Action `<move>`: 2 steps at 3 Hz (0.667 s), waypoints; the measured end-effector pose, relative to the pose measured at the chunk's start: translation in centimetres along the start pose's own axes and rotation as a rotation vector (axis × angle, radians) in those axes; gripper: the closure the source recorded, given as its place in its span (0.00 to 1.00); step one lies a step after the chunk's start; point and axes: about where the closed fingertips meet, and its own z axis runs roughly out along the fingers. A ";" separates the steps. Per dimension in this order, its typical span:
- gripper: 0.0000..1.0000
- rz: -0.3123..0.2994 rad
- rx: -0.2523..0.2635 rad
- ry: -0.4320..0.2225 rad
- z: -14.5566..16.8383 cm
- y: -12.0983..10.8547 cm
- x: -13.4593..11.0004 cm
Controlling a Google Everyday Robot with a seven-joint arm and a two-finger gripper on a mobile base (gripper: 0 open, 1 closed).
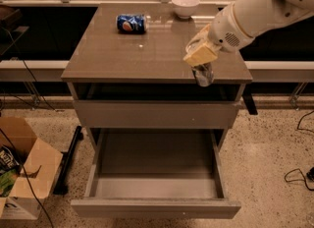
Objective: Pick redbull can from middle drawer and place on counter
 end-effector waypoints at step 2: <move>1.00 -0.119 0.124 0.002 -0.3 -4.3 -4.5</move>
Offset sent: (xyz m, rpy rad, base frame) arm 0.0749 0.0316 0.0619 -0.0456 -0.2397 0.0390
